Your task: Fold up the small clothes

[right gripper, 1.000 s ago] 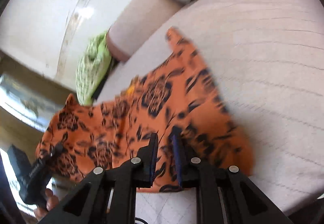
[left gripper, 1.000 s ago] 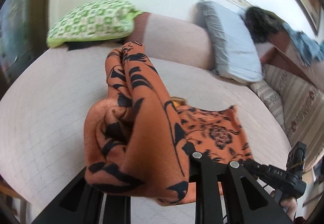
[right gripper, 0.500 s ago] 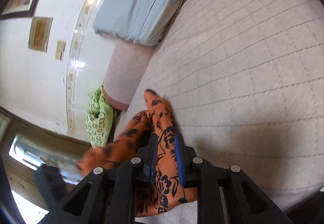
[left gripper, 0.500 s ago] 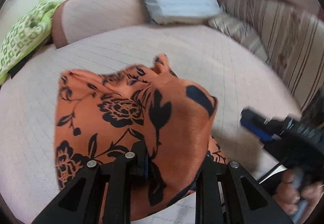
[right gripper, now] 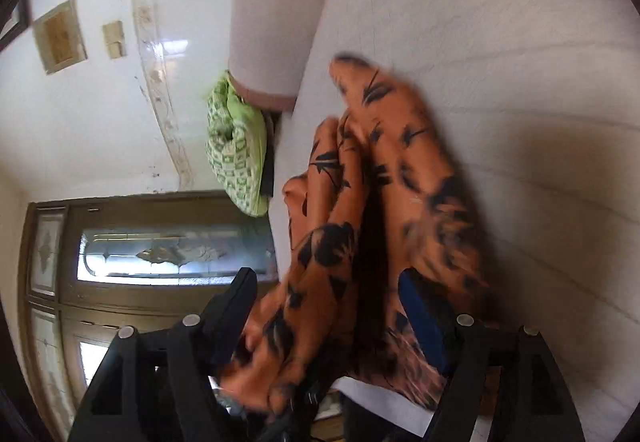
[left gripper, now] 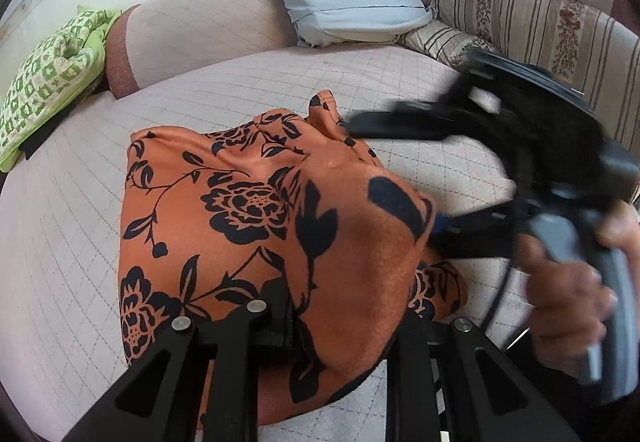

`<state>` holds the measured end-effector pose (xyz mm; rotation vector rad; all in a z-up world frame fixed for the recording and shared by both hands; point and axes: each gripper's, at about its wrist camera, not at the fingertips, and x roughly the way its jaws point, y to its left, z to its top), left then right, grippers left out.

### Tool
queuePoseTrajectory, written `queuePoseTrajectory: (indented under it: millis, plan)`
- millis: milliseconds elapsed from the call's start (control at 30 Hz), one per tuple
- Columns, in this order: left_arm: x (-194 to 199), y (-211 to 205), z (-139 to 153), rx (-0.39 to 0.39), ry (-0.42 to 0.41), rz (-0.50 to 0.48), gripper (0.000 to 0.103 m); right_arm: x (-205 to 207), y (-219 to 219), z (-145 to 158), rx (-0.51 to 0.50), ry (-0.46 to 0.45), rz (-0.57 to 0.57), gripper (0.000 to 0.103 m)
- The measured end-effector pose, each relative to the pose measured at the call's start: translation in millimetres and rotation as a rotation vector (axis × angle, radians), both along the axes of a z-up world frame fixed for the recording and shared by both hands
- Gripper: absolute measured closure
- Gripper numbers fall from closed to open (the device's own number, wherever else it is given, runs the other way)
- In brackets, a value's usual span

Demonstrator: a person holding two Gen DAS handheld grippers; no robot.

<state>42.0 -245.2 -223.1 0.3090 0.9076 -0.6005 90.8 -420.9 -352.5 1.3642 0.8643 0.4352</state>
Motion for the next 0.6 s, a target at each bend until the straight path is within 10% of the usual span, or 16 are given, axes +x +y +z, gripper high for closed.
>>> queuePoseTrajectory:
  millis: [133,300,600]
  plan:
    - [0.9,1.6,2.5,-0.011,0.006,-0.004,0.081,44.1,11.6,-1.6,-0.017,-0.004,0.035,0.028]
    - [0.5,2.0,10.7,-0.031,-0.019,-0.033,0.081,63.5,7.5,23.0,-0.171,-0.102,-0.003,0.08]
    - [-2.3,-48.5,-5.3,0.017,-0.021,-0.158,0.062,57.6,-24.8,48.3,-0.302,-0.168,-0.038,0.087]
